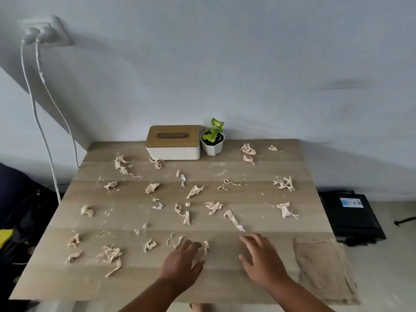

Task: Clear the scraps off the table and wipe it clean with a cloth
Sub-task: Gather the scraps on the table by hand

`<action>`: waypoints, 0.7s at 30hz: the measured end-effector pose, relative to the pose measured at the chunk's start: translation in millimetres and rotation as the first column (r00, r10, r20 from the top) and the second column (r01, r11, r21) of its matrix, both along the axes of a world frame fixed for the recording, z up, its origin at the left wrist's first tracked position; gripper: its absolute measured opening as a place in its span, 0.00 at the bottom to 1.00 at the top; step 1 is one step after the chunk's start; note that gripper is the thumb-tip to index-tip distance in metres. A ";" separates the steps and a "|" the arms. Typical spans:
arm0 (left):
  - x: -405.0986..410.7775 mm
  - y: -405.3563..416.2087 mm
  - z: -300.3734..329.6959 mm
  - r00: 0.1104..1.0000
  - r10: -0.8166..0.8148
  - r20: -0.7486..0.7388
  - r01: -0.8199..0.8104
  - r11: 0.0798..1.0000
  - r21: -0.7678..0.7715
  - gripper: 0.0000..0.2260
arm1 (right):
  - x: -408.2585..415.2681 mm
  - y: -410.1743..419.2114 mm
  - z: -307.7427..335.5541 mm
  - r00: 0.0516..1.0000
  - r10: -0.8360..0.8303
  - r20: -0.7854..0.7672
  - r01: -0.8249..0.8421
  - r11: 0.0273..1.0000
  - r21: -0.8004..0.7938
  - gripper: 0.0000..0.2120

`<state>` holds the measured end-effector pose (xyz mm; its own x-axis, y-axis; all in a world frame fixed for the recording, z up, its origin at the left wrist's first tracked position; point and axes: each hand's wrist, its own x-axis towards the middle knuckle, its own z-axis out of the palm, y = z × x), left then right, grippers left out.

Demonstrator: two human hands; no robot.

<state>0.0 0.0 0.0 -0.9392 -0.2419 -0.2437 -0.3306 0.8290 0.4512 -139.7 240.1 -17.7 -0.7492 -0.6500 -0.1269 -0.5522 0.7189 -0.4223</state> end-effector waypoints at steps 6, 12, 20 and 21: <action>-29.0 -11.6 -11.2 0.990 -0.138 0.012 0.139 0.990 -0.033 0.24 | -29.8 -39.7 1.1 0.999 -0.018 -0.046 0.021 0.998 0.065 0.29; -42.6 -19.7 -23.7 0.966 -0.256 -0.032 0.252 0.963 -0.096 0.23 | -48.1 -68.2 -5.5 0.997 -0.071 -0.022 0.073 0.994 0.081 0.29; -49.6 -31.9 -25.8 0.952 -0.294 -0.080 0.289 0.955 -0.066 0.06 | -43.7 -89.9 -12.1 0.995 -0.096 -0.006 0.096 0.989 0.114 0.23; -50.5 -32.0 -25.6 0.953 -0.290 -0.088 0.283 0.956 -0.077 0.06 | -42.8 -90.7 -13.3 0.995 -0.104 -0.003 0.103 0.989 0.106 0.20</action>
